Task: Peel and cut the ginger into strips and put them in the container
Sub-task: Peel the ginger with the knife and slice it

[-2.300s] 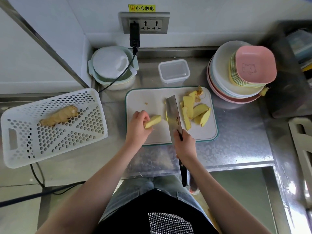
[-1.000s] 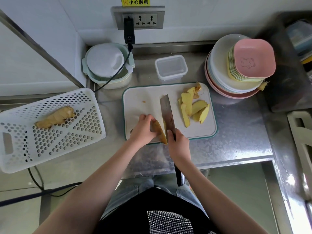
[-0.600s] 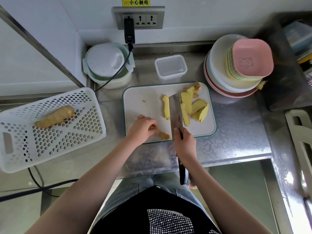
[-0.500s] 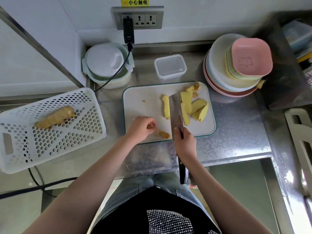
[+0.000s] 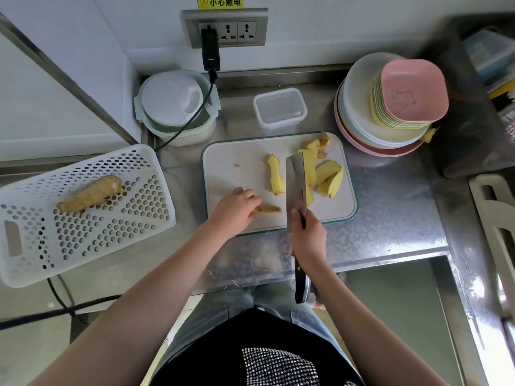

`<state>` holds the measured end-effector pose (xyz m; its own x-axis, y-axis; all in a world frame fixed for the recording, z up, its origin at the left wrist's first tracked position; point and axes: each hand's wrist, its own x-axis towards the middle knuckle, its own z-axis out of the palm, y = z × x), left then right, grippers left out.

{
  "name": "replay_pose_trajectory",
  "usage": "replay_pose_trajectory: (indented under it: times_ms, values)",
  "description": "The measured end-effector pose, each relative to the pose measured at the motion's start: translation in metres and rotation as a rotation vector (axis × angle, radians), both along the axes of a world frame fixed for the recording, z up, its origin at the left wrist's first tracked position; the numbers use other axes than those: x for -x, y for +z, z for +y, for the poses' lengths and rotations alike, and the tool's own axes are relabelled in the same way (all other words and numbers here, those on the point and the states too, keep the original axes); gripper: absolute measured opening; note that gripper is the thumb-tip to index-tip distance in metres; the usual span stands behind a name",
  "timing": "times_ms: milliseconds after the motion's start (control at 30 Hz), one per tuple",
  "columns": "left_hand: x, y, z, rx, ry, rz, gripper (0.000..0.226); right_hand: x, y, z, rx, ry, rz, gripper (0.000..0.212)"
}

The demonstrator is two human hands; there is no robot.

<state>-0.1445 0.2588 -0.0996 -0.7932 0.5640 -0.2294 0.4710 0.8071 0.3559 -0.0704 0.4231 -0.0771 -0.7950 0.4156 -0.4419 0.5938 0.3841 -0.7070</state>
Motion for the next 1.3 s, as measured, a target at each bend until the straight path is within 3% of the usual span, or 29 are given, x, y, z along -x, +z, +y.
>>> replay_pose_trajectory:
  times_ms: [100, 200, 300, 400, 500, 633, 933, 1300]
  values:
    - [-0.008, 0.003, 0.003, -0.011, 0.266, 0.02, 0.022, 0.002, 0.0, -0.001, -0.003, 0.014, -0.001, 0.029]
    - [-0.02, 0.002, 0.001, -0.066, 0.446, -0.132, 0.029, 0.005, 0.001, -0.005, 0.012, 0.029, -0.009, 0.025]
    - [-0.022, 0.004, 0.0, -0.296, 0.655, -0.336, 0.028, 0.005, 0.004, -0.015, 0.022, 0.073, -0.025, 0.026]
    - [-0.02, 0.0, -0.006, -0.443, 0.862, -0.4, 0.015, 0.005, 0.006, -0.026, 0.026, 0.136, -0.061, 0.027]
    - [-0.025, -0.006, -0.011, -0.546, 0.862, -0.462, 0.036, 0.003, 0.004, -0.038, 0.02, 0.167, -0.086, 0.027]
    - [-0.04, -0.002, -0.002, -0.69, 0.88, -0.51, 0.04, 0.006, 0.004, -0.049, 0.017, 0.183, -0.074, 0.025]
    - [-0.038, 0.0, 0.0, -0.526, 0.614, -0.39, 0.027, 0.011, 0.004, -0.052, -0.063, 0.239, -0.088, 0.03]
    - [-0.038, -0.01, 0.001, -0.551, 0.599, -0.354, 0.028, 0.016, 0.007, -0.055, -0.164, 0.327, -0.156, 0.029]
